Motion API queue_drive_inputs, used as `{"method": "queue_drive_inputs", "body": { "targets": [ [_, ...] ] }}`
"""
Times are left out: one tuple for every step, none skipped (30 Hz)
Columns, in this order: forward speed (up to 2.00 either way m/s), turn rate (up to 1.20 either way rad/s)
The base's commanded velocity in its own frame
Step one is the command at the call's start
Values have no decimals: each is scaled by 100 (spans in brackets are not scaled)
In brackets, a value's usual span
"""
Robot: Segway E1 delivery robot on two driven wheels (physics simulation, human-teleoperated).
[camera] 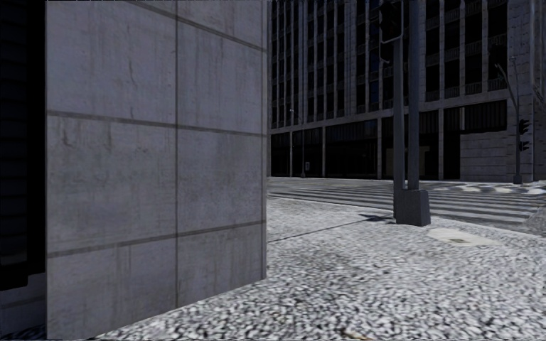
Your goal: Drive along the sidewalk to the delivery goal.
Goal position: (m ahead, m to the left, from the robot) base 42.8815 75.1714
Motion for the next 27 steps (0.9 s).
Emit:
{"method": "queue_drive_inputs", "body": {
  "targets": [
    [116, -63],
    [116, -63],
    [116, -63],
    [116, -63],
    [116, -63],
    [116, -63],
    [116, -63],
    [116, -63],
    [116, -63],
    [116, -63],
    [116, -63],
    [116, -63],
    [116, -63],
    [116, -63],
    [116, -63],
    [116, -63],
    [116, -63],
    [116, -63],
    [116, -63],
    [116, -63],
    [116, -63],
    [116, -21],
    [116, 0],
    [116, 0],
    [116, 0],
    [116, 0],
    [116, 0]
  ]
}}
